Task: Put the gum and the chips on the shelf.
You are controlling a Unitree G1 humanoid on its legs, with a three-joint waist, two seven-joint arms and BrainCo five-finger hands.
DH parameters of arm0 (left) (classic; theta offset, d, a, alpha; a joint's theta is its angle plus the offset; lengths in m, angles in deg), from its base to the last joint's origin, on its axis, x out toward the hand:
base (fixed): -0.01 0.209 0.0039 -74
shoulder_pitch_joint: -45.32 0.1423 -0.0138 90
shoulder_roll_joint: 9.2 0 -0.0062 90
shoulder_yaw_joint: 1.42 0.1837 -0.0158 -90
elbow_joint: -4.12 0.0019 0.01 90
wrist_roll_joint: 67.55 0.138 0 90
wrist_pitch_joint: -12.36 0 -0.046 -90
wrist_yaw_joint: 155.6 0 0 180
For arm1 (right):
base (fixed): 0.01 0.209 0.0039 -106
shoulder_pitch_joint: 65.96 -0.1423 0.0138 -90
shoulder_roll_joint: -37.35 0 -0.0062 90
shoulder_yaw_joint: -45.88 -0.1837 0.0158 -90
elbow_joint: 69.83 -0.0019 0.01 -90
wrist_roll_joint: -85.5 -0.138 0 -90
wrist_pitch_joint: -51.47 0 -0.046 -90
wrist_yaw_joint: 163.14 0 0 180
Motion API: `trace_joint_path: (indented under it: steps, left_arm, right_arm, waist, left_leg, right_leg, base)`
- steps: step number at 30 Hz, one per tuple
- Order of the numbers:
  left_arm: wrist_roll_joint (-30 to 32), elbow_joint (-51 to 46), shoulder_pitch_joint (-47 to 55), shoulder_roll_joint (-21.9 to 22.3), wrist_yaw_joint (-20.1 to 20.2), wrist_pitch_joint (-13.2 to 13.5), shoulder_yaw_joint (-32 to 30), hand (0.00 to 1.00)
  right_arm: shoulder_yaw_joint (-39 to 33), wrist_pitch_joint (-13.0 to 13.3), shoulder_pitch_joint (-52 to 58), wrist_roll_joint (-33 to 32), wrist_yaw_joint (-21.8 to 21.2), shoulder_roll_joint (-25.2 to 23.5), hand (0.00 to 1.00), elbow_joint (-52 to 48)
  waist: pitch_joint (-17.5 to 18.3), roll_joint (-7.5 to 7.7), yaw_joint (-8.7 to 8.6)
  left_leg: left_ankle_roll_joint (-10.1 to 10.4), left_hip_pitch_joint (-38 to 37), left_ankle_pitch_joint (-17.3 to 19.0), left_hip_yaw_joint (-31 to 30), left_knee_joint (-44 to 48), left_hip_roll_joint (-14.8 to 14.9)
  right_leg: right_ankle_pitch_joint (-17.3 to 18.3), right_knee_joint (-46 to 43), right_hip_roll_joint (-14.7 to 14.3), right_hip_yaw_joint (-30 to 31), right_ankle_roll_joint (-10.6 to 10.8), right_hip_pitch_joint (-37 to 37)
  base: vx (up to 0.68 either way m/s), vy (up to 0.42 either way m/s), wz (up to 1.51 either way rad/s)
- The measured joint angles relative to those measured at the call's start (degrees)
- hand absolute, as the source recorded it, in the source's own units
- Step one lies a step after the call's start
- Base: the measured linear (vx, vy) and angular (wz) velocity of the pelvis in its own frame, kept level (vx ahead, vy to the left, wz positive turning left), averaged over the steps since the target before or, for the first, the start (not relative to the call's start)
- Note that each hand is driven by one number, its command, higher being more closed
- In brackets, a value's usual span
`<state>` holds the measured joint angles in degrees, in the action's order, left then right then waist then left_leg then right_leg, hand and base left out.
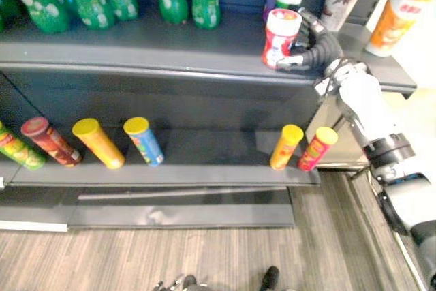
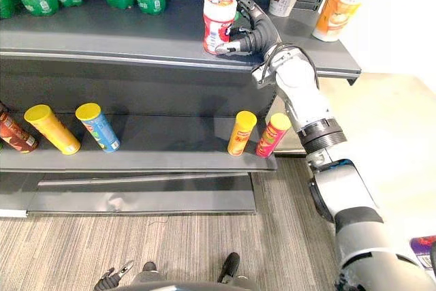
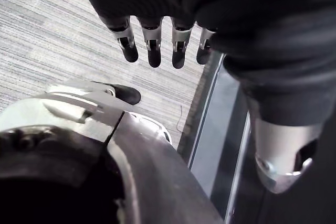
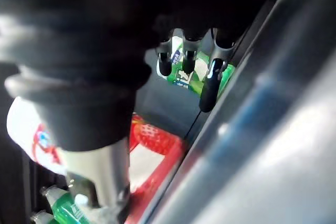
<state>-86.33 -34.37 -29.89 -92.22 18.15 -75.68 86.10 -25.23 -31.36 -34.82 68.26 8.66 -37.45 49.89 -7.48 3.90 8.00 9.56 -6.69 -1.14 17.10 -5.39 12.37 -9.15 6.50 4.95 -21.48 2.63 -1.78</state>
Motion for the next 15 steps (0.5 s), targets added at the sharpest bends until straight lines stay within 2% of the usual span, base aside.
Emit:
trace_joint_path:
  steps: [3, 5, 10, 15]
  left_arm:
    - [1.6, 0.0, -0.1, 0.0, 0.2, 0.1, 0.0, 0.00]
    - [1.6, 0.0, -0.1, -0.1, 0.3, 0.2, 0.0, 0.00]
    - [1.7, 0.4, -0.1, -0.1, 0.4, 0.6, 0.0, 0.00]
    - [2.2, 1.1, -0.1, -0.2, 0.5, 0.6, 0.0, 0.00]
  right_arm:
    - [0.4, 1.1, 0.0, 3.1, -0.8, 2.1, 0.00, 0.0]
    - [1.0, 1.4, 0.0, 3.4, -1.0, 4.4, 0.00, 0.0]
    - [1.8, 2.4, 0.0, 3.4, -1.1, 6.8, 0.00, -1.1]
    - [1.8, 3.3, 0.0, 2.9, -1.2, 8.9, 0.00, -5.1]
  waist:
    - [0.0, 0.03, 0.02]
    - [0.0, 0.06, -0.02]
    - [0.0, 0.06, -0.14]
    - [0.0, 0.08, -1.47]
  left_leg:
    - [0.0, 0.0, 0.0, 0.0, 0.0, 0.0]
    - [0.0, 0.0, 0.1, 0.0, 0.0, 0.0]
    - [0.2, -0.5, 0.3, 1.1, 0.0, 0.4]
    - [0.3, -0.6, 0.5, 1.4, 0.0, 0.4]
  right_leg:
    - [0.0, 0.0, 0.0, 0.0, 0.0, 0.0]
    - [0.0, 0.0, -0.1, 0.1, 0.0, 0.0]
    - [0.0, 0.0, -0.5, 0.8, 0.0, -0.1]
    - [0.0, 0.0, -0.9, 1.5, 0.0, -0.4]
  base:
    - [0.04, 0.015, -0.01]
    - [0.04, 0.011, 0.00]
    - [0.03, 0.006, -0.09]
    - [0.03, 0.010, -0.05]
